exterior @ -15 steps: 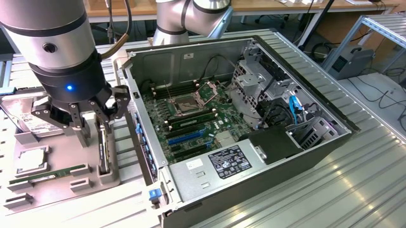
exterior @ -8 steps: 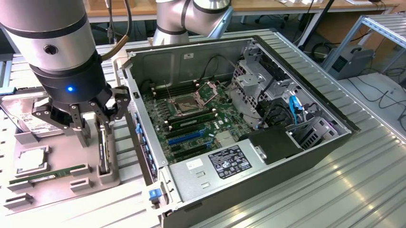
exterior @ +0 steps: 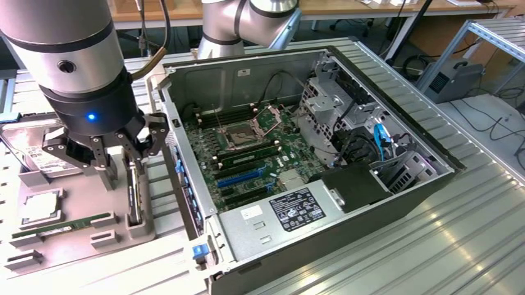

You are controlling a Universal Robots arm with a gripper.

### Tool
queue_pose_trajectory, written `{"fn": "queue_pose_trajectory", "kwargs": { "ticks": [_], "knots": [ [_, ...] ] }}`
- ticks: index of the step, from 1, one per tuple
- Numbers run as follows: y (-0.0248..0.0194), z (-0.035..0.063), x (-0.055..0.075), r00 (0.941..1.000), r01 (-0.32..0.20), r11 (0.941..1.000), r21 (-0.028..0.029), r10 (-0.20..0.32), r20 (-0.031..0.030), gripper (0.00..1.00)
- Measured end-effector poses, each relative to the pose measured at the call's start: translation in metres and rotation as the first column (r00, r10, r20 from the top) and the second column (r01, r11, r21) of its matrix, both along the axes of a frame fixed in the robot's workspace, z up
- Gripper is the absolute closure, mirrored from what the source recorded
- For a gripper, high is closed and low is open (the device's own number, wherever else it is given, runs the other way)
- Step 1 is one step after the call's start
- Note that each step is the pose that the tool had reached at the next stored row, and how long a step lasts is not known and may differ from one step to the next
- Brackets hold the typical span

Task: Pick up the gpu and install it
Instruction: 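Pick up the gpu and move the gpu toward the slot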

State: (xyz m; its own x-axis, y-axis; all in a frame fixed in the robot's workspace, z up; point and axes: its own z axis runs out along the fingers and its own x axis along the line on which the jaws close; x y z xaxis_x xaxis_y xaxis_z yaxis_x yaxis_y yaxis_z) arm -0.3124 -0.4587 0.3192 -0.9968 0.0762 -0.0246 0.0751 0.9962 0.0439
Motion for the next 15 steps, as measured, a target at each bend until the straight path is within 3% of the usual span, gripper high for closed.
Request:
{"fn": "queue_pose_trajectory", "kwargs": {
  "ticks": [15],
  "knots": [
    [0.0000,-0.0042,0.0000,1.0000,0.000,1.0000,-0.0001,0.000,-0.0001,0.58]
  ]
}}
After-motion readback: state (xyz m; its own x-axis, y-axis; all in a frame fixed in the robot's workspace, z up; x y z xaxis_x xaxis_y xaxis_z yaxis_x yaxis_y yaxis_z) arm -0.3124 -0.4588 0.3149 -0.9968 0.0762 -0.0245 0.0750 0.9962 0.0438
